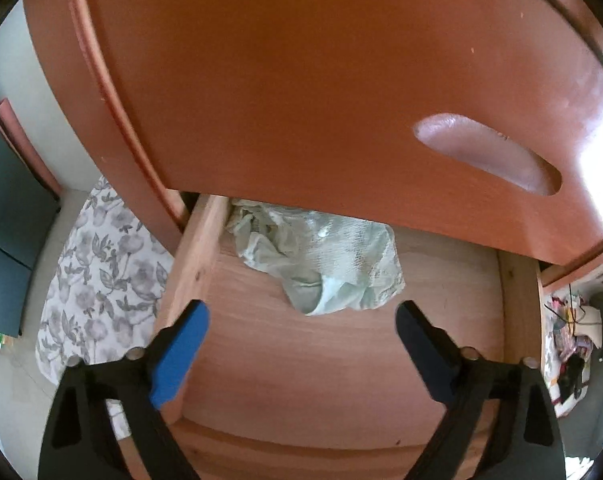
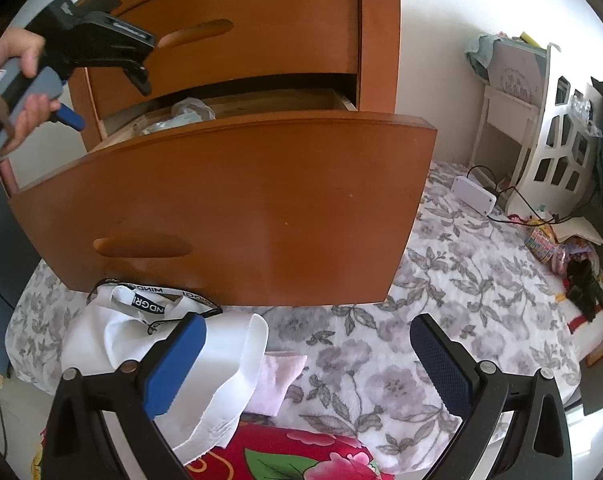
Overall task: Take underwear out of drawer
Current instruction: 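Reach the left gripper into the drawer toward the pale green lace cloth, then close the left gripper on the pale green lace cloth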
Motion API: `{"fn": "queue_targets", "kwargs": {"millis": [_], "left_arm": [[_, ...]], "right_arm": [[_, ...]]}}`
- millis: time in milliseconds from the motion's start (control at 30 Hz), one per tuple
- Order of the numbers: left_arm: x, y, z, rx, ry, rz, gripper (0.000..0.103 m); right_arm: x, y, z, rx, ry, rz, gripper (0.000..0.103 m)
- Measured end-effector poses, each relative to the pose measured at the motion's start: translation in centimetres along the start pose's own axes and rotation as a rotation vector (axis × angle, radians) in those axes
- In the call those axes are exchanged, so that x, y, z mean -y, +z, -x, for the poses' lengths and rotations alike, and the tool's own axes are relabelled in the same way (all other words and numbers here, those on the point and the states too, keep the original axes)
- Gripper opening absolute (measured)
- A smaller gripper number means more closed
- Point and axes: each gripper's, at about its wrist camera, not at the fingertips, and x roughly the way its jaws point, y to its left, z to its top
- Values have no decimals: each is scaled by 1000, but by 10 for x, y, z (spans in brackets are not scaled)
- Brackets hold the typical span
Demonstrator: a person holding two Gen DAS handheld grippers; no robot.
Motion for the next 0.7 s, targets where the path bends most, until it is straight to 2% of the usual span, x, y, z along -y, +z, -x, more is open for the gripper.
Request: {"fn": "queue_targets", "kwargs": {"millis": [100, 233, 400, 533, 700], "left_arm": [[8, 2, -10, -2, 1, 19, 88], [13, 8, -22, -22, 4, 67, 76], [16, 14, -36, -25, 2, 113, 73], [15, 15, -47, -41, 25, 147, 66], [9, 17, -65, -77, 25, 206, 66]], "right_arm": [[2, 0, -1, -5, 9, -10, 103], [5, 0, -2, -8, 24, -29, 103], [10, -1, -4, -18, 45, -55, 103], [17, -2, -6, -28, 57, -89, 103], [21, -3, -5, -23, 57, -112, 103]]}}
